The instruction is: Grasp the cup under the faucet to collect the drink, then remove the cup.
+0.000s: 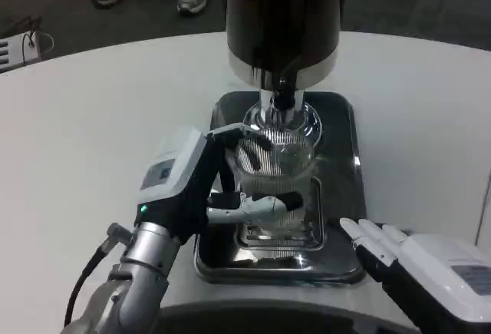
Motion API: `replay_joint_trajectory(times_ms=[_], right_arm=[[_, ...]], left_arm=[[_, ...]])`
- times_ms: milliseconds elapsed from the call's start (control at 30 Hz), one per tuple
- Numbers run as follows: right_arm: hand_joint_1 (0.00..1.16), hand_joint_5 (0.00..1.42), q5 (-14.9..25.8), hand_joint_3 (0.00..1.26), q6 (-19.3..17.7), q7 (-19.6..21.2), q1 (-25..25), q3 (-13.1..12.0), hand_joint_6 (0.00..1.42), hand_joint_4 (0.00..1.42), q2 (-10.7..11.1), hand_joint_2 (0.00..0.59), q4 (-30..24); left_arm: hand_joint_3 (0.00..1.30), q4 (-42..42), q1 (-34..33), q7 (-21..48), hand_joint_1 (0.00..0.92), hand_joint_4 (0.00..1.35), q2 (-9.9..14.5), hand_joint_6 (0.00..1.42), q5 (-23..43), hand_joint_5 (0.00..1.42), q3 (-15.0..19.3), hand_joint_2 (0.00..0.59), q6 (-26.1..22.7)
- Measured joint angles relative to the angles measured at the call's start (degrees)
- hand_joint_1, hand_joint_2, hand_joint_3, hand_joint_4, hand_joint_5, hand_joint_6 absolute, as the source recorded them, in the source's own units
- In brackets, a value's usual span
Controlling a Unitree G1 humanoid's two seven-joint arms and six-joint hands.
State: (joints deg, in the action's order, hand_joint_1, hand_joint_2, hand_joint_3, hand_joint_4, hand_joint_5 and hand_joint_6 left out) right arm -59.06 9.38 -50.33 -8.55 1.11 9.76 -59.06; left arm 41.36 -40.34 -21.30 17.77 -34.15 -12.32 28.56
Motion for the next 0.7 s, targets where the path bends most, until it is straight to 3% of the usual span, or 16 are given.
replay_joint_trajectory(times_ms=[267,700], right_arm=[[0.55,0.00,1.4,0.03,0.0,0.0,-0.2,-0.4,0.00,0.00,0.1,0.444,0.0],[0.54,0.00,2.1,0.04,1.5,0.0,0.8,0.5,0.00,0.00,1.9,0.444,0.0]], left_arm=[[0.40,-1.6,0.3,0.1,0.220,0.27,0.1,0.90,0.0,0.56,-0.1,0.031,-1.1],[0.28,-5.1,2.2,2.4,0.165,0.17,1.2,0.75,1.7,0.45,0.0,0.017,-1.3]])
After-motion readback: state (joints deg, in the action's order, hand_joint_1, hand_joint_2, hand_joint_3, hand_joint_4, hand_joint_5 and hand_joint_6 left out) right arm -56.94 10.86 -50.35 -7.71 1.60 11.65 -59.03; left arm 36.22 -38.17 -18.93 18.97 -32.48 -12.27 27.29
